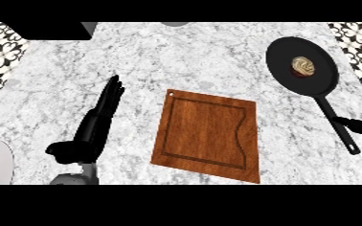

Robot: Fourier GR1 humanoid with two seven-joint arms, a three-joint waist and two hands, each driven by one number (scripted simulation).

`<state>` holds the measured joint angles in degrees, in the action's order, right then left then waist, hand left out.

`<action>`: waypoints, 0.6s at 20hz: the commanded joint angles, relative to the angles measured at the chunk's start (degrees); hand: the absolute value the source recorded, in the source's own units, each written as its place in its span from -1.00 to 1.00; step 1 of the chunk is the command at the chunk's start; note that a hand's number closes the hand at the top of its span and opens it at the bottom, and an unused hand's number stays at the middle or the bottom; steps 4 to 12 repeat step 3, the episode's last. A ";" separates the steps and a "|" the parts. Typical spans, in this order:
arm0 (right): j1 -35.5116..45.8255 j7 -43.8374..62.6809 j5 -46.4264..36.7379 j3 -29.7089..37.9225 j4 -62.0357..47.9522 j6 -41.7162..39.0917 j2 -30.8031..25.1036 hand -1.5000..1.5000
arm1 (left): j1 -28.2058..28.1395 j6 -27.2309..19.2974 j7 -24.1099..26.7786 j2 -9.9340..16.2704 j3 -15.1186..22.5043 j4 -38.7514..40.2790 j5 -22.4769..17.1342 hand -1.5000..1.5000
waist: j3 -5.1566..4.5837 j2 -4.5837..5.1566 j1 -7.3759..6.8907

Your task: Pick the cupcake from the cutting board and place it in the pan

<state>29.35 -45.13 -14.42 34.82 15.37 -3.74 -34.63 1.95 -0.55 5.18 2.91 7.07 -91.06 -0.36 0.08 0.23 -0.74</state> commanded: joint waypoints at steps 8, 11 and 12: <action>-1.15 -3.33 -0.85 -2.14 0.04 6.66 1.40 -1.00 | 1.91 -2.06 -1.00 -2.45 1.30 1.36 2.10 0.00 | 0.02 0.07 0.05; -1.15 -3.33 -0.85 -2.14 0.04 6.66 1.40 -1.00 | 1.91 -2.06 -1.00 -2.45 1.30 1.36 2.10 0.00 | 0.02 0.07 0.05; -1.15 -3.33 -0.85 -2.14 0.04 6.66 1.40 -1.00 | 1.91 -2.06 -1.00 -2.45 1.30 1.36 2.10 0.00 | 0.02 0.07 0.05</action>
